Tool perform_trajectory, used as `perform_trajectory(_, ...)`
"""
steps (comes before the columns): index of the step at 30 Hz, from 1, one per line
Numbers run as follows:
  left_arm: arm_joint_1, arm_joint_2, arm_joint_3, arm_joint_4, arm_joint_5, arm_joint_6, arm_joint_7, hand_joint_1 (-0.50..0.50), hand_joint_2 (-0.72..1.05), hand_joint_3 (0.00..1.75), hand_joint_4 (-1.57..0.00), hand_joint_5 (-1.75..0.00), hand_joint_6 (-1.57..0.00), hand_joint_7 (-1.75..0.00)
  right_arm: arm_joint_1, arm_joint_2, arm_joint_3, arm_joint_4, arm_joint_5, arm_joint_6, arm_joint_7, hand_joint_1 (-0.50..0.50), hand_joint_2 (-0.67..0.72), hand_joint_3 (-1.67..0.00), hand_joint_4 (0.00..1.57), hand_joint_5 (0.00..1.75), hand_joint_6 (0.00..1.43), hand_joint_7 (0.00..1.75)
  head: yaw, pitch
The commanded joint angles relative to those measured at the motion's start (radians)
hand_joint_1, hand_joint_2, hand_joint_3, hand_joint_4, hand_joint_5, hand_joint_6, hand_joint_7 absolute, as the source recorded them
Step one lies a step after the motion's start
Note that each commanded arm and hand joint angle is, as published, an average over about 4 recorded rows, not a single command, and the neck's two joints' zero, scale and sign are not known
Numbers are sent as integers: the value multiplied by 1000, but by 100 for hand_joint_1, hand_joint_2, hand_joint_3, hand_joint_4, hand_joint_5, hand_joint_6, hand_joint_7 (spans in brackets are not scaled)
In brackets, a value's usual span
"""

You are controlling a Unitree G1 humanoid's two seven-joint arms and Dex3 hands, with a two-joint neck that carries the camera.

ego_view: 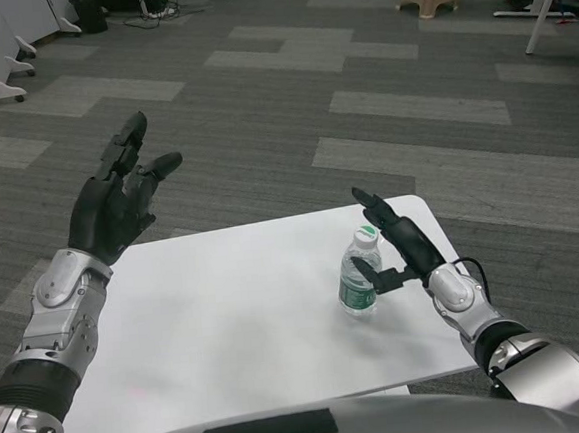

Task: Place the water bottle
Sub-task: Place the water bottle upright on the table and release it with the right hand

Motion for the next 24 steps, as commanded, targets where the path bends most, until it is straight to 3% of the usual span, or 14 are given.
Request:
perform_trajectory(1, 2, 2, 4, -5, -8, -5, 6, -48, 105, 52, 0, -82, 0, 0, 6, -8, 3, -26, -2, 6, 2, -34, -48, -111, 0, 0, 0, 0, 1, 0)
perform_trajectory(15, 2, 2, 7, -5, -8, -7, 6, -48, 105, 52, 0, -82, 0, 0, 9, -8, 2, -100, 5, 8, 2, -29, -48, -117, 0, 0, 0, 0, -1, 0)
perform_trajectory(17, 2, 2, 7, -5, -8, -8, 6, -48, 105, 52, 0, -82, 0, 0, 11, -9, 2, -118, 7, 8, 2, -31, -51, -77, 0, 0, 0, 0, -1, 0)
perform_trajectory(19, 2, 2, 7, -5, -8, -9, 6, -48, 105, 52, 0, -82, 0, 0, 13, -10, -2, -145, 12, 8, 2, -36, -48, -52, 0, 0, 0, 0, 0, 0)
perform_trajectory(21, 2, 2, 7, -5, -8, -9, 6, -48, 105, 52, 0, -82, 0, 0, 17, -11, -3, -173, 29, 8, 2, -41, -32, -63, 0, 0, 0, 0, -1, 1)
perform_trajectory(22, 2, 2, 7, -5, -8, -9, 6, -48, 105, 52, 0, -82, 0, 0, 19, -12, -1, -180, 40, 8, 3, -43, -19, -56, 0, 0, 0, 0, -1, 1)
perform_trajectory(24, 3, 2, 7, -5, -8, -9, 6, -48, 105, 52, 0, -82, 0, 0, 20, -14, 6, -190, 70, 7, 4, -45, -7, -40, 0, 0, 0, 0, 1, 1)
